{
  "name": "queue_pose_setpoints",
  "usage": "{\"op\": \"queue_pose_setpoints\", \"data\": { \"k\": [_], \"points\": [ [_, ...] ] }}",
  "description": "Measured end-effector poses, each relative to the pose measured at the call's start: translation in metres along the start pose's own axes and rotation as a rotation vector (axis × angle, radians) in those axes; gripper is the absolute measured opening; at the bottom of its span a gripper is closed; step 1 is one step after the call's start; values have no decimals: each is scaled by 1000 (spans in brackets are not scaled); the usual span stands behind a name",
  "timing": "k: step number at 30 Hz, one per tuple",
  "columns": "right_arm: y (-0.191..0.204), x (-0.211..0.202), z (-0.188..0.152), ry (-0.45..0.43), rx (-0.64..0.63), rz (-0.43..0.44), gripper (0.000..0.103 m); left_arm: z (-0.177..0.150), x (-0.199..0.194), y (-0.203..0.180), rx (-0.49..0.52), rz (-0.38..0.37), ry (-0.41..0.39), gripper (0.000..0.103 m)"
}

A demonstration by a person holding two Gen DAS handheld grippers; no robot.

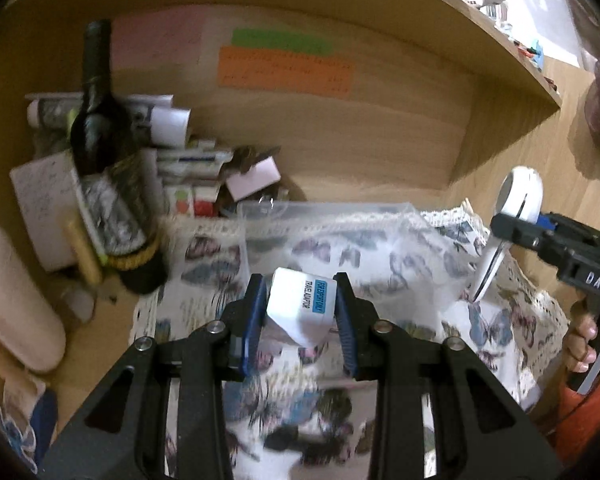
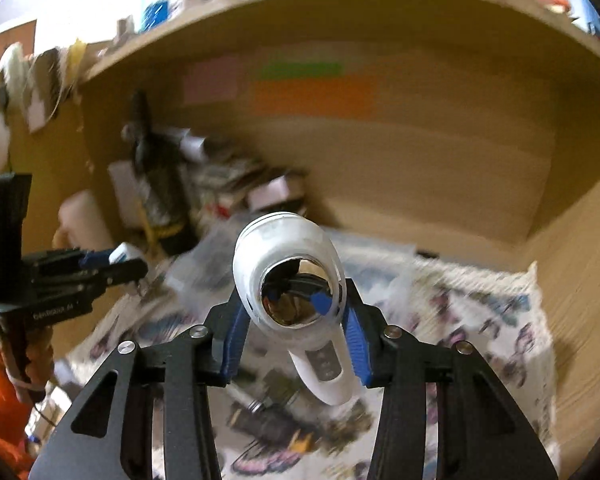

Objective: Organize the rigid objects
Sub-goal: 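Carry both items over the clear plastic box and open both tools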

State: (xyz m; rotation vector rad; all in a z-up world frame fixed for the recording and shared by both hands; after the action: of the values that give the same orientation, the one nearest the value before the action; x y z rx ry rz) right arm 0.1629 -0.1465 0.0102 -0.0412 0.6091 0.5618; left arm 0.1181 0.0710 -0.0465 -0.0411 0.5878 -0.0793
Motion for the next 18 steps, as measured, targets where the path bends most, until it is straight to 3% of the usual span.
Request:
{"op": "queue_pose_setpoints", "data": {
  "k": [4, 8, 18],
  "points": [
    [-12, 11, 19, -20, 15, -15, 40, 16, 20, -3, 12, 8, 10, 34],
    [-14, 37, 25, 16, -3, -37, 40, 22, 49, -6, 21, 7, 62, 34],
    [-19, 116, 4, 222, -102, -90, 39, 13, 108, -10, 70, 13, 202, 34]
  ]
}}
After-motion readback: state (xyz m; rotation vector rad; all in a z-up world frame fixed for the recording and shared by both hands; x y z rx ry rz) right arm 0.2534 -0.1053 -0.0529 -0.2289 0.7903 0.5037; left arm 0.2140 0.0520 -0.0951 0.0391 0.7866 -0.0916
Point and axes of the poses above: each gripper's, at about its wrist camera, not at the fingertips, and x roughly the way its jaws point, y to its left, z to its top, the point moved 2 cm from there along x, roughly the way its jaws point, and after that the axes turned 6 degrees about x, right-handed, at the moved point
